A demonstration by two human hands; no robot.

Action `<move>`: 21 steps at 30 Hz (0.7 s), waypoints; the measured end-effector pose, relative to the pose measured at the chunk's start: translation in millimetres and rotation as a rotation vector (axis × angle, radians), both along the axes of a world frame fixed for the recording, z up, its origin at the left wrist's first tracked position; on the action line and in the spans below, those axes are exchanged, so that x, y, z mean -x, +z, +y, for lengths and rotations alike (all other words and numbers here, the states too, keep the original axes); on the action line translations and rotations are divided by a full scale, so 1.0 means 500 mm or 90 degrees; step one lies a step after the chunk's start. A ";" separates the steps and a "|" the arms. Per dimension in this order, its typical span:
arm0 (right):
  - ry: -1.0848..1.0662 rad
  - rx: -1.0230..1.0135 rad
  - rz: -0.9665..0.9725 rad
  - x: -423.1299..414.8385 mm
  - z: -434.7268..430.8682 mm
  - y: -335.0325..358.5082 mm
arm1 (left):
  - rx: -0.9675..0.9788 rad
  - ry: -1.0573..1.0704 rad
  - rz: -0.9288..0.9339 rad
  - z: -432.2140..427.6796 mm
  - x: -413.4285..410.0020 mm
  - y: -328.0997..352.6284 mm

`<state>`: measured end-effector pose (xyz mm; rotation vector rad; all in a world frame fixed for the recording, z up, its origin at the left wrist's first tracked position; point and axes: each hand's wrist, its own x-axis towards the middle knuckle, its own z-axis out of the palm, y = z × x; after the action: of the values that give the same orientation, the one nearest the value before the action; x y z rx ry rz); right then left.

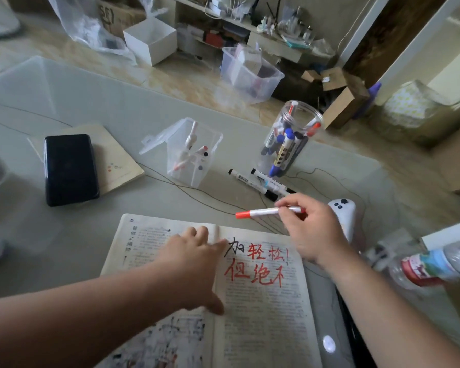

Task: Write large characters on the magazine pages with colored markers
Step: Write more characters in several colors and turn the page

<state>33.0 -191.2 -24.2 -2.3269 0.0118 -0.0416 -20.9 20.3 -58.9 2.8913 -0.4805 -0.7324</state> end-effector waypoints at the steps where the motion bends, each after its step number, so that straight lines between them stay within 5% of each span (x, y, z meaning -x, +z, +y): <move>1: -0.025 -0.071 0.005 0.030 -0.016 0.017 | -0.001 0.005 0.002 -0.003 -0.004 0.000; 5: -0.074 -0.321 0.047 0.146 -0.058 0.070 | -0.010 0.020 0.008 -0.009 -0.006 -0.001; 9: -0.053 -0.433 0.064 0.203 -0.070 0.053 | 0.000 0.018 -0.019 -0.023 0.007 0.021; 13: -0.015 -0.343 0.065 0.218 -0.055 0.027 | 0.204 0.006 0.024 -0.038 0.076 0.086; 17: 0.137 -0.437 0.158 0.245 -0.015 0.016 | 0.421 0.098 0.143 -0.040 0.139 0.108; 21: 0.129 -0.492 0.222 0.245 0.006 0.005 | 0.489 0.160 0.198 -0.043 0.144 0.090</move>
<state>-89.5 -188.0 -21.9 -1.5285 -0.0280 0.4020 -92.9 -1.0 -14.0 2.0334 -0.2675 -0.7309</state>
